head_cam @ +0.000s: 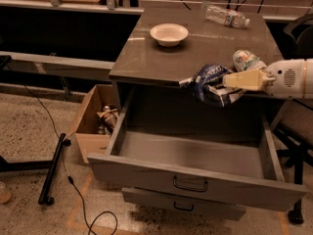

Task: Place blue chip bag into top drawer

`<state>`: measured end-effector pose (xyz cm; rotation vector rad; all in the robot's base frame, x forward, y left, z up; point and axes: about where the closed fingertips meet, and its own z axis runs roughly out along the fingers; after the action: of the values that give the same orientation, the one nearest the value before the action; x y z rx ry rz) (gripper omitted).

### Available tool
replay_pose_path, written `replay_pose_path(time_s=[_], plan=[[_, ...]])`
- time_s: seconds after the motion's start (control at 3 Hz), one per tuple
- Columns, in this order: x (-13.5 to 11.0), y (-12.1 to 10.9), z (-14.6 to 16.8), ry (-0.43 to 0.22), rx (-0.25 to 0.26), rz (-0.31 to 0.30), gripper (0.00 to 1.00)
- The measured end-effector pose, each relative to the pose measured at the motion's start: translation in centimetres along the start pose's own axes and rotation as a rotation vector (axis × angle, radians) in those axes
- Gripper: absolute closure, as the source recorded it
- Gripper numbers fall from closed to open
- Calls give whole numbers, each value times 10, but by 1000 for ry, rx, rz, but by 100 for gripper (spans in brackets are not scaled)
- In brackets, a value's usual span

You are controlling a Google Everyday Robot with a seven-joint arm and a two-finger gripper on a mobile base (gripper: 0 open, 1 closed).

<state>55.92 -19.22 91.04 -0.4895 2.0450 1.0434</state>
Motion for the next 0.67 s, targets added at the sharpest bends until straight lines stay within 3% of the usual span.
replay_pose_path(time_s=[0.33, 0.67], plan=[[40, 22, -6, 74, -46, 47, 100], [78, 18, 10, 128, -64, 47, 100]])
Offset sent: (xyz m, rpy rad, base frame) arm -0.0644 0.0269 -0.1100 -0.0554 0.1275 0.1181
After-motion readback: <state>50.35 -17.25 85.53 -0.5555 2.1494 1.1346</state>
